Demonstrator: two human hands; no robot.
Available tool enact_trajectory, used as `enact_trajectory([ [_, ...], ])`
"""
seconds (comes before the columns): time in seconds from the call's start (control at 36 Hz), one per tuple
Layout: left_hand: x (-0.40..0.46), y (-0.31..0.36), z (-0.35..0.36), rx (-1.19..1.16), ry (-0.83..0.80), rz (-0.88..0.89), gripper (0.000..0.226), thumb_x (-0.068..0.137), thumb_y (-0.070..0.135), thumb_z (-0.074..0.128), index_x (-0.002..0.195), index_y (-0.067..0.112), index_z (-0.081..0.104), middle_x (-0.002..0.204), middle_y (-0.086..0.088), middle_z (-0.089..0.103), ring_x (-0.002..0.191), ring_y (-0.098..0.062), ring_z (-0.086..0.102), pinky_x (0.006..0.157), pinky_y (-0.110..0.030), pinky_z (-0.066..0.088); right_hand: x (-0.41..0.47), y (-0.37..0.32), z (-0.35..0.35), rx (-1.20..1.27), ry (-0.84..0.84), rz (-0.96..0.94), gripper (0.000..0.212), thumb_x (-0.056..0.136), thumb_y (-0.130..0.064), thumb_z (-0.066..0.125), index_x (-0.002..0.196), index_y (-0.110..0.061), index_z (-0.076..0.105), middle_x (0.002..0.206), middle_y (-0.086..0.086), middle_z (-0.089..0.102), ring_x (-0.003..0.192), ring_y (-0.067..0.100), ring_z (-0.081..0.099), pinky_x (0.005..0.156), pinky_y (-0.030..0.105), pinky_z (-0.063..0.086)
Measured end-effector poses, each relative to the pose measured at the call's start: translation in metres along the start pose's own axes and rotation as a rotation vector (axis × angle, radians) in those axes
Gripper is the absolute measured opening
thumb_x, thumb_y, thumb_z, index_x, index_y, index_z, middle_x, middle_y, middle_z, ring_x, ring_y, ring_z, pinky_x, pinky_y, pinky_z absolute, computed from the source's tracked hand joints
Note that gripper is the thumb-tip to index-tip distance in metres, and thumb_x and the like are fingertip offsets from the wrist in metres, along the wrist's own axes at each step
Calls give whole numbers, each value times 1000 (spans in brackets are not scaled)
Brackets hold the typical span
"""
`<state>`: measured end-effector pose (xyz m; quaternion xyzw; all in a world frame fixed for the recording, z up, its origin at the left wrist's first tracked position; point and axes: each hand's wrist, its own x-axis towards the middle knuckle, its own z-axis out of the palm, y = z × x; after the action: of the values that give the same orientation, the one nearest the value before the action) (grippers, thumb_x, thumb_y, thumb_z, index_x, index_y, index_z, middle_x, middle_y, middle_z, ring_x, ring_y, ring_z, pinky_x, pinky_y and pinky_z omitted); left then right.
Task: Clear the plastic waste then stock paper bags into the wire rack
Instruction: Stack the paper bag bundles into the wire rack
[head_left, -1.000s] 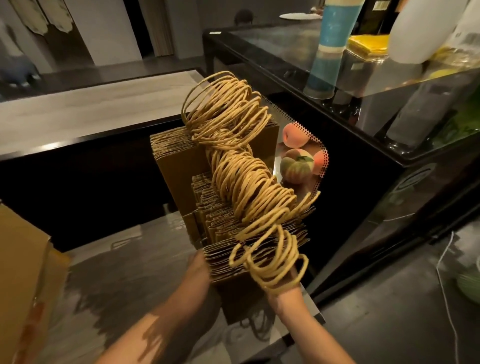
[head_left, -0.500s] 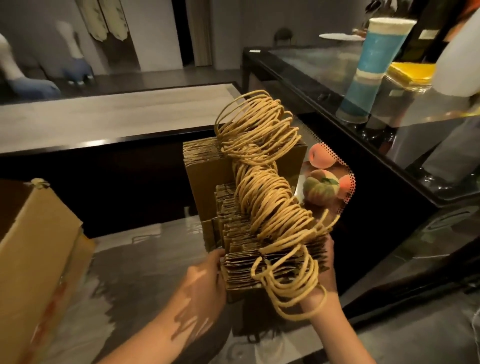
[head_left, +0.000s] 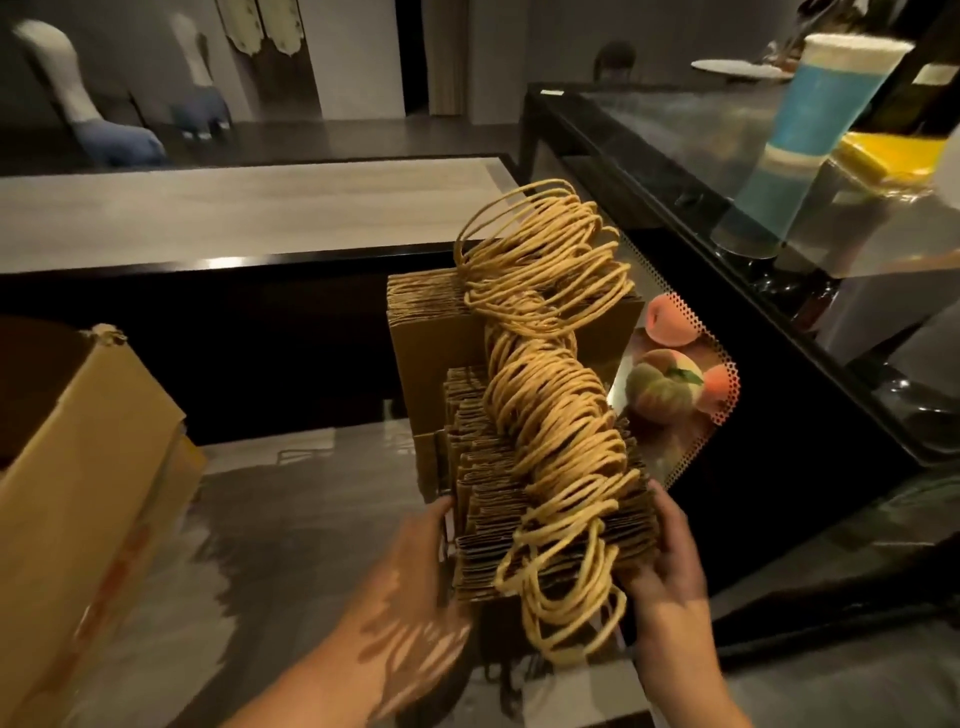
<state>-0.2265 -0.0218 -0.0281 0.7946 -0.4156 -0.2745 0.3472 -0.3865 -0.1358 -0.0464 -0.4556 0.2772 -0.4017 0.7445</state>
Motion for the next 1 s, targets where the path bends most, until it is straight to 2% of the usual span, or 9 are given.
enact_trajectory([
  [0.17, -16, 15, 5, -679, -22, 243, 125, 51, 67, 81, 144, 32, 5, 136, 42, 39, 133, 13, 32, 99, -6, 35, 3, -36, 9, 18, 61, -61, 62, 83, -48, 46, 139, -23, 48, 142, -8, 54, 137, 9, 44, 112, 34, 31],
  [0.33, -15, 46, 19, -854, 206, 217, 86, 57, 81, 64, 129, 74, 18, 135, 56, 20, 131, 22, 22, 100, -13, 35, 6, -41, 27, -337, 27, -164, 55, 80, -44, 64, 133, -46, 47, 136, -27, 51, 125, -13, 45, 100, 14, 41],
  [0.42, -5, 40, 36, -810, 245, 244, 69, 80, 50, 68, 131, 71, 27, 153, 25, 25, 144, -13, 27, 112, -50, 34, 14, -30, 27, -314, 78, -176, 52, 77, -53, 71, 123, -49, 47, 126, -36, 52, 116, -21, 45, 91, 1, 42],
  [0.5, -1, 41, 44, -675, 350, 202, 69, 82, 50, 51, 138, 67, 14, 158, 10, 23, 145, -14, 25, 116, -50, 26, 19, -24, 25, -415, 100, -205, 75, 61, -87, 56, 127, -56, 38, 122, -55, 42, 118, -27, 39, 87, -5, 33],
  [0.64, 2, 41, 43, -972, 312, 195, 75, 87, 14, 61, 132, 66, 32, 154, 17, 28, 134, -14, 43, 87, -33, 55, 18, -23, 12, -320, 19, -214, 67, 61, -69, 70, 122, -49, 51, 128, -35, 56, 127, -4, 50, 112, 34, 36],
  [0.78, 6, 35, 30, -902, 258, 258, 82, 64, 25, 77, 132, 43, 36, 135, 29, 37, 119, 19, 43, 79, 4, 38, 11, -39, 2, -345, 10, -130, 60, 76, -75, 54, 125, -40, 60, 135, -15, 60, 128, 5, 52, 111, 38, 36],
  [0.83, 7, 17, 21, -842, 171, 352, 83, 74, 24, 73, 146, 25, 32, 143, 26, 42, 135, 3, 36, 94, -4, 37, 12, -45, 1, -406, -13, -71, 59, 83, -63, 38, 132, -35, 56, 135, -12, 60, 129, 10, 52, 102, 33, 40],
  [0.94, -3, 1, -12, -819, 354, 176, 59, 79, 60, 42, 137, 61, 30, 144, 39, 30, 140, 8, 22, 110, -21, 17, 28, -65, 2, -193, 126, 6, 56, 103, -36, 26, 153, -12, 23, 156, 5, 34, 140, 26, 37, 107, 32, 34],
  [1.0, 2, -2, -26, -876, 454, 135, 67, 82, 66, 23, 147, 47, 25, 148, 33, 31, 138, 9, 25, 113, -27, 12, 42, -56, -1, -81, -65, 77, 70, 92, -60, 27, 152, -23, 30, 154, -4, 37, 132, 12, 44, 101, 25, 36],
])
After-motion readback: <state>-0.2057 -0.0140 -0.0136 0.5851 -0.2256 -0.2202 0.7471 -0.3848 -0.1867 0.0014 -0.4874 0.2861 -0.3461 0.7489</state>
